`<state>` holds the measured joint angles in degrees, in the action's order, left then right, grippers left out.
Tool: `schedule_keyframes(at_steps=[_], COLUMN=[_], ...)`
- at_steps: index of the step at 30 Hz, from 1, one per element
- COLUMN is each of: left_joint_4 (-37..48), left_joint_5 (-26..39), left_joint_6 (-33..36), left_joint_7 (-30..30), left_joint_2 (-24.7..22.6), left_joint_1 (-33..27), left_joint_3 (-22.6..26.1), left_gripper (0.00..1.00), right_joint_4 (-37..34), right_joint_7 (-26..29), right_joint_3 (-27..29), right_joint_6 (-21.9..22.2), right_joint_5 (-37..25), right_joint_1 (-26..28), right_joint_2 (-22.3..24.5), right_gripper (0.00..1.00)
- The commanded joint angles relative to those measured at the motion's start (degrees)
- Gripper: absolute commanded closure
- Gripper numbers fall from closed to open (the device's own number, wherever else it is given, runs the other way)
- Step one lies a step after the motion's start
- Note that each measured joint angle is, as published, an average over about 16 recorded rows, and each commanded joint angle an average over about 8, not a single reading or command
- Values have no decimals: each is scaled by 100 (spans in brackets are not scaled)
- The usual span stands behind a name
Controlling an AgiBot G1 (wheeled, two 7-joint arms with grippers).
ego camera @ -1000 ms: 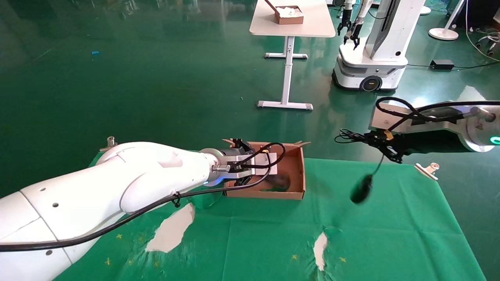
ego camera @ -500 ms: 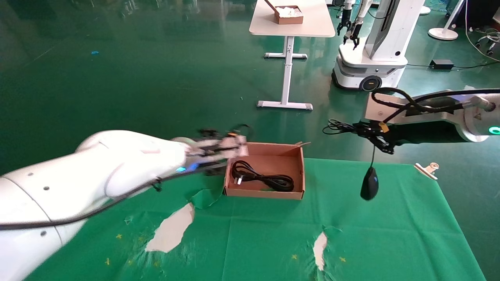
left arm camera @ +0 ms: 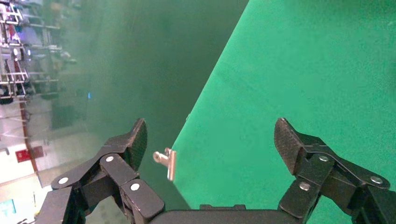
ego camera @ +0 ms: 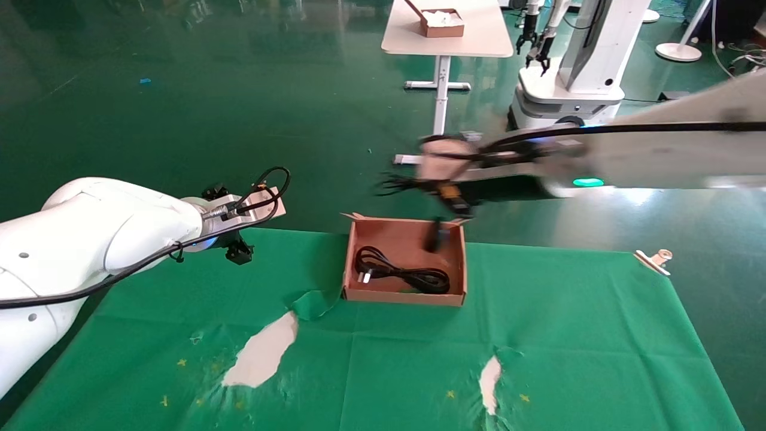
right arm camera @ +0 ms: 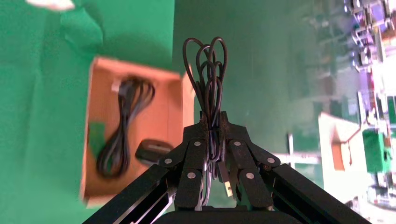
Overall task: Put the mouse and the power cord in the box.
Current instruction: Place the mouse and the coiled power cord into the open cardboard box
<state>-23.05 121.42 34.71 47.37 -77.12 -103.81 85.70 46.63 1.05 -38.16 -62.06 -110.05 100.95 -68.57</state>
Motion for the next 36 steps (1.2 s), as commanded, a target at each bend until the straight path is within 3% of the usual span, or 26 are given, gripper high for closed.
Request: schedule_keyframes(at_steps=[1,5,8,16,17,36], left_joint_4=[20,29,34,70,73,-15], left_joint_5=[-7,-24,-35,-46,-47,-51], left_joint_6=[-7,-11,-14,-11,-11,-16], left_joint_7=[-12,-29,-37,-44,-44,-43], left_joint_2=[-4,-5,-6,0,1,42], left_joint_1=[2,1,0,-5,-6,2], left_joint_3=[2,4,7,14,15,9], left_gripper=[0,0,0,0,0,0], right_joint_4=[-373,-1212,-1527,-1897,-1923,-1631], right_joint_7=[-208,-644,-758,-614,-600,-629], right_joint_3=[-52,-420,-766,-1305,-1338,-1112], right_joint_6=[209,787,1167,1729,1765,1494], right_joint_5=[-58,-191,-177,-180,-181,-4], right_joint_1=[46,20,-58,-155,-159,-234], right_joint_2=[-412,-911,-1004,-1120,-1130,-936], right_gripper=[100,100,99,3,0,0])
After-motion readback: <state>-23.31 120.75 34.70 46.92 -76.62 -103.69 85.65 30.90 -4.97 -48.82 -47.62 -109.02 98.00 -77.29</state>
